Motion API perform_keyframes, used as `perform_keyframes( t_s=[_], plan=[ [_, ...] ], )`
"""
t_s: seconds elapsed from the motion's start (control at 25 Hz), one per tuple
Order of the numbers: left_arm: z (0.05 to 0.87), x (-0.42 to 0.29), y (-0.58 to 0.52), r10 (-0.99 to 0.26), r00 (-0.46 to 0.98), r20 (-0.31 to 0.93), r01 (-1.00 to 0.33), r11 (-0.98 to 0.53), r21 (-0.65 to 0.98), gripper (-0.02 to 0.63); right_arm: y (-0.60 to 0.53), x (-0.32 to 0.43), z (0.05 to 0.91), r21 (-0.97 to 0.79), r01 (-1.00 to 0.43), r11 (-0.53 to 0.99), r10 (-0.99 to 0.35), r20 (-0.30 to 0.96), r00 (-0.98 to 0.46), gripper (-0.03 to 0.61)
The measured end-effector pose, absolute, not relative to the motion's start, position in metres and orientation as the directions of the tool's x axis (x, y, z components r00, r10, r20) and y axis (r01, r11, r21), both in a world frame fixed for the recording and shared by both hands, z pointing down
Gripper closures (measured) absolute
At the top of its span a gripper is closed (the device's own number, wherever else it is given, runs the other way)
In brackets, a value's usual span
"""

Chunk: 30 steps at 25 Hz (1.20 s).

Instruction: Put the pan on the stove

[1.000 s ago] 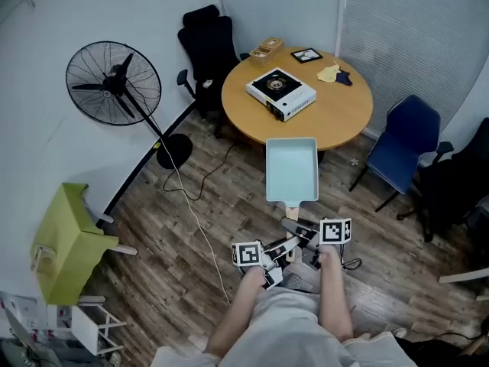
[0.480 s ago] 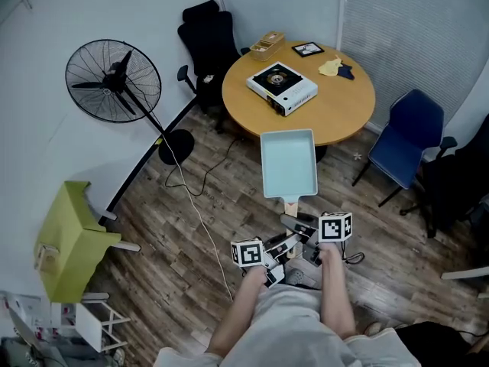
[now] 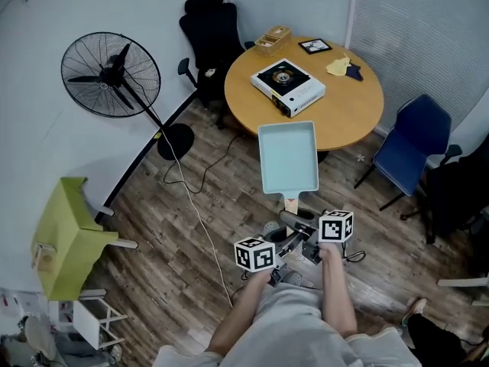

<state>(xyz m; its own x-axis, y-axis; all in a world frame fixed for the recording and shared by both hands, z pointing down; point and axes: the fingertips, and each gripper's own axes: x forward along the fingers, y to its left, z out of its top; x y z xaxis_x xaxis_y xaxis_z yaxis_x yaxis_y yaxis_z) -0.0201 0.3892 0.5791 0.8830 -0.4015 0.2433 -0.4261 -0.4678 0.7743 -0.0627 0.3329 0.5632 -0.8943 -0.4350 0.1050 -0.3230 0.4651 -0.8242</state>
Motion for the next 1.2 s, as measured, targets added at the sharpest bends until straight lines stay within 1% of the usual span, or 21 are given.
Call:
perform_keyframes(
  t_s=[0.24, 0.48, 0.68, 1.0, 1.2],
  plan=[
    [0.576, -0.022, 0.329, -0.428, 0.852, 0.3, -0.498, -0.491, 0.714, 0.48, 0.274, -0.064, 0.556, -0.805, -0.326, 0.496, -0.45, 0.083, -0.889, 0.425],
    [0.573, -0.026, 0.257, -0.473, 0.801, 0.366, -0.582, -0.478, 0.657, 0.482, 0.204, -0.066, 0.549, -0.786, -0.324, 0.526, -0.471, 0.049, -0.881, 0.423],
    [0.572, -0.035, 0.204, -0.489, 0.76, 0.428, -0.644, -0.472, 0.602, 0.486, 0.15, -0.07, 0.546, -0.791, -0.329, 0.515, -0.505, 0.029, -0.862, 0.422],
    [0.578, -0.047, 0.138, -0.483, 0.742, 0.466, -0.67, -0.507, 0.542, 0.488, 0.085, -0.078, 0.549, -0.776, -0.353, 0.523, -0.542, 0.017, -0.84, 0.42],
    [0.582, -0.06, 0.11, -0.472, 0.746, 0.469, -0.665, -0.515, 0.54, 0.488, 0.057, -0.091, 0.551, -0.777, -0.351, 0.523, -0.551, 0.007, -0.835, 0.42]
  ],
)
